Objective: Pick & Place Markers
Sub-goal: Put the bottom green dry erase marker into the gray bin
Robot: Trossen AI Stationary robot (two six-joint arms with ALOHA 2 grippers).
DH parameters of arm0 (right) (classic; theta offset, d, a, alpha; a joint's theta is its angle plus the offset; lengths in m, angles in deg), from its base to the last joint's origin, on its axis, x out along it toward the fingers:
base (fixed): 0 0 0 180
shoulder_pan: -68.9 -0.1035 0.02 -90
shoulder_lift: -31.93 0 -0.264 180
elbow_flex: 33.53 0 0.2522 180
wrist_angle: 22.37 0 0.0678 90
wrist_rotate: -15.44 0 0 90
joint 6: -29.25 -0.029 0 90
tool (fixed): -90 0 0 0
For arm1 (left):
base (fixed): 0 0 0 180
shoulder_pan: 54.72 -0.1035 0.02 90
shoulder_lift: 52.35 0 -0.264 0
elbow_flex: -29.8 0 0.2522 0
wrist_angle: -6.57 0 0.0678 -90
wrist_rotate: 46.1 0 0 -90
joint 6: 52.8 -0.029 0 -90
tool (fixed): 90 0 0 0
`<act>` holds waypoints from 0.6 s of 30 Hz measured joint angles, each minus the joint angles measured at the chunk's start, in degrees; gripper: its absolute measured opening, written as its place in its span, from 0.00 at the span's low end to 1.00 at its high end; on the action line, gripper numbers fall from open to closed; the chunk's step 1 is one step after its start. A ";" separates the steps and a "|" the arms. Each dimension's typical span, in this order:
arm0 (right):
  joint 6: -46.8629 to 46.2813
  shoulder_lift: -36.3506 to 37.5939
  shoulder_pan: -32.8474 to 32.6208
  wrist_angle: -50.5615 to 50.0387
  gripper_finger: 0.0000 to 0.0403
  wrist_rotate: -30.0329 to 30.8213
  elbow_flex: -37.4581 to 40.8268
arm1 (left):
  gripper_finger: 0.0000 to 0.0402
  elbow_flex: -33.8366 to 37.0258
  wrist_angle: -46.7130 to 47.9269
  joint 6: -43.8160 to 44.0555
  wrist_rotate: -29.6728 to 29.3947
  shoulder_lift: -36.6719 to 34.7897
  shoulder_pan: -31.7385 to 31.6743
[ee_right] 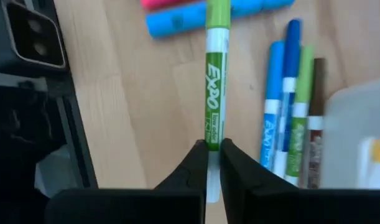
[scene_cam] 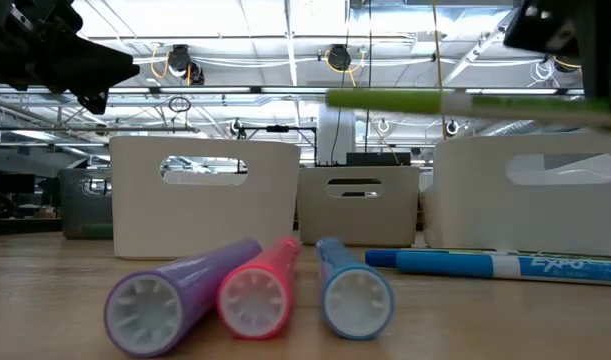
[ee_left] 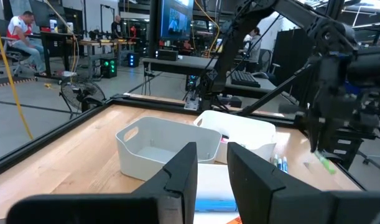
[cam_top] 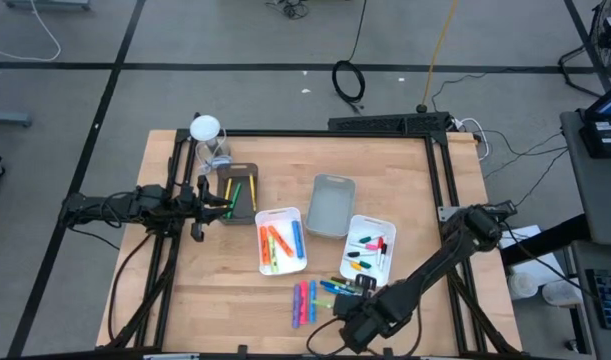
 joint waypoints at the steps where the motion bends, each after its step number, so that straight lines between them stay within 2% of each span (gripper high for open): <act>1: 0.00 0.75 0.18 0.06 0.03 0.88 0.00 | 0.22 0.00 0.00 0.00 0.02 -0.01 0.00; 11: 2.19 8.81 6.17 -3.57 0.03 14.65 -0.10 | 0.22 0.00 0.00 0.01 0.01 -0.01 0.00; 18: 3.67 11.19 16.54 -8.95 0.03 17.59 -0.15 | 0.22 0.00 0.02 0.00 0.00 -0.01 0.00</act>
